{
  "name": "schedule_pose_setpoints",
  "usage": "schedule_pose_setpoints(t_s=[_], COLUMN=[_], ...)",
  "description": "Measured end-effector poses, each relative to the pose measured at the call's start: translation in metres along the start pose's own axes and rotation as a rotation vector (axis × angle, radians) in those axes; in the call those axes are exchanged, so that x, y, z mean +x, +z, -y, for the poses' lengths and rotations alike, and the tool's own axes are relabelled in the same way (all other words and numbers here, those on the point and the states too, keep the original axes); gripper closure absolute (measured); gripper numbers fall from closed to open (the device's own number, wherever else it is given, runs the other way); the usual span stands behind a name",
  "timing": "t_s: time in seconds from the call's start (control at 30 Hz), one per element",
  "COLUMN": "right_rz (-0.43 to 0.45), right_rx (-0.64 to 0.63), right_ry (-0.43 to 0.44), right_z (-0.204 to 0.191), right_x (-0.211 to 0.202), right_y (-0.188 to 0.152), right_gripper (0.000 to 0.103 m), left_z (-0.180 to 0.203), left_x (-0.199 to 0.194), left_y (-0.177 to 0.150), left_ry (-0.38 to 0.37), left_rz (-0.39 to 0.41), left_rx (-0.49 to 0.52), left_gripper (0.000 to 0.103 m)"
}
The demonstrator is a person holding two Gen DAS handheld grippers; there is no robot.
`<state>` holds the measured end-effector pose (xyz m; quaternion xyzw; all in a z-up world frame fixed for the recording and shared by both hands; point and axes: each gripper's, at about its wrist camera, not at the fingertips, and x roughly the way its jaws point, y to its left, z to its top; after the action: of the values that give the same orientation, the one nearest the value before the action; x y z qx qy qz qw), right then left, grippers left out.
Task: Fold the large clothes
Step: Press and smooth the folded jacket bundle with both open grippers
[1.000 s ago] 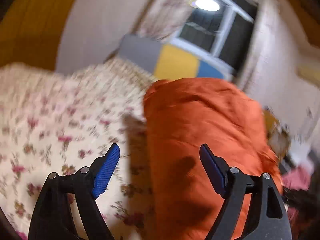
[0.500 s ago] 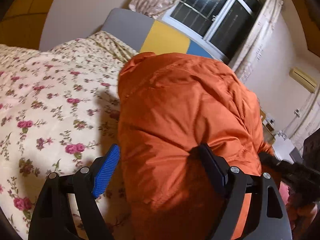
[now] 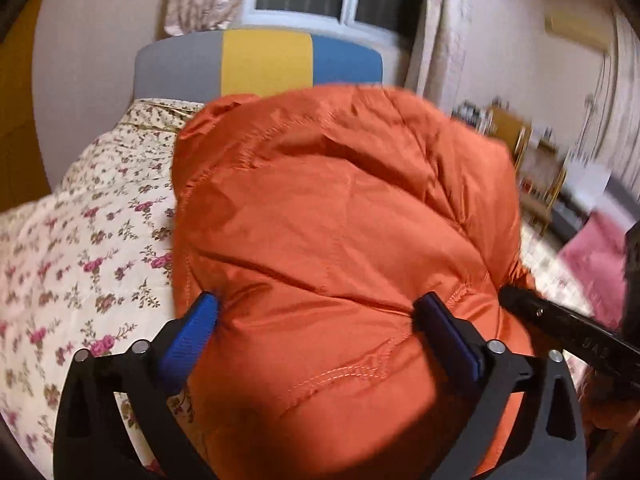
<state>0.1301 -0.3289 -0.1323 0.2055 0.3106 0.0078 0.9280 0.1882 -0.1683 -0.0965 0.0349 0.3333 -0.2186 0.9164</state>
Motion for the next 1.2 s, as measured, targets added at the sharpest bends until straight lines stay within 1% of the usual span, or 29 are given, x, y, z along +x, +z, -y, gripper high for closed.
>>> schedule_pose_setpoints(t_s=[0.03,0.1,0.17,0.2,0.23,0.27,0.3,0.33,0.4,0.47,0.53,0.57,0.6,0.7,0.83,0.87,0.93,1.0,1.13,1.2], right_rz=[0.007,0.017,0.004,-0.007,-0.016,-0.019,0.004,0.037,0.095,0.136,0.138,0.133,0.125,0.084,0.045,0.035,0.019,0.004,0.013,0.011], right_rx=[0.007,0.057,0.097,0.103,0.102,0.097,0.093,0.087,0.065,0.025,-0.002,-0.014,-0.029,-0.073,-0.136,-0.148,-0.162,-0.153,-0.154,-0.16], right_ry=[-0.006,0.009,0.026,0.028,0.02,0.007,-0.008,-0.015,-0.015,-0.011,0.013,0.03,0.04,0.078,0.054,0.028,-0.015,-0.038,-0.054,-0.064], right_z=[0.004,0.015,0.021,0.022,0.023,0.022,0.019,0.015,0.006,-0.008,-0.022,-0.031,-0.041,-0.065,-0.08,-0.078,-0.07,-0.055,-0.034,-0.028], right_x=[0.005,0.009,0.007,0.004,0.001,-0.003,-0.012,-0.024,-0.041,-0.053,-0.052,-0.047,-0.04,-0.012,0.033,0.044,0.062,0.077,0.084,0.089], right_y=[-0.003,-0.007,-0.006,-0.002,0.002,0.006,0.011,0.015,0.024,0.036,0.049,0.057,0.066,0.086,0.105,0.108,0.106,0.103,0.092,0.091], right_gripper=[0.085,0.082,0.081,0.076,0.067,0.064,0.059,0.057,0.057,0.057,0.057,0.057,0.057,0.058,0.06,0.062,0.07,0.073,0.073,0.073], left_z=[0.004,0.009,0.008,0.007,0.005,0.0,-0.005,-0.015,-0.038,-0.061,-0.079,-0.088,-0.093,-0.092,-0.079,-0.073,-0.067,-0.065,-0.066,-0.062], left_x=[0.003,0.011,0.012,0.01,0.008,0.006,0.003,-0.001,-0.012,-0.019,-0.017,-0.012,-0.009,-0.003,0.008,0.013,0.019,0.025,0.039,0.044], left_y=[-0.001,-0.004,-0.004,-0.001,0.001,0.005,0.008,0.012,0.016,0.019,0.022,0.025,0.027,0.033,0.04,0.042,0.044,0.042,0.04,0.041], left_ry=[0.017,0.039,0.044,0.039,0.029,0.009,-0.006,-0.01,0.047,0.071,0.09,0.106,0.125,0.164,0.146,0.138,0.122,0.108,0.046,0.053], left_rz=[-0.002,0.004,0.001,-0.009,-0.018,-0.03,-0.032,-0.014,0.054,0.1,0.098,0.081,0.076,0.081,0.058,0.047,0.033,0.024,-0.016,-0.031], left_rx=[0.012,0.021,0.019,0.02,0.018,0.009,-0.006,-0.044,-0.158,-0.284,-0.37,-0.405,-0.422,-0.425,-0.378,-0.358,-0.331,-0.333,-0.379,-0.369], left_gripper=[0.003,0.003,0.003,0.003,0.003,0.003,0.003,0.003,0.003,0.003,0.003,0.003,0.003,0.003,0.003,0.003,0.003,0.003,0.003,0.003])
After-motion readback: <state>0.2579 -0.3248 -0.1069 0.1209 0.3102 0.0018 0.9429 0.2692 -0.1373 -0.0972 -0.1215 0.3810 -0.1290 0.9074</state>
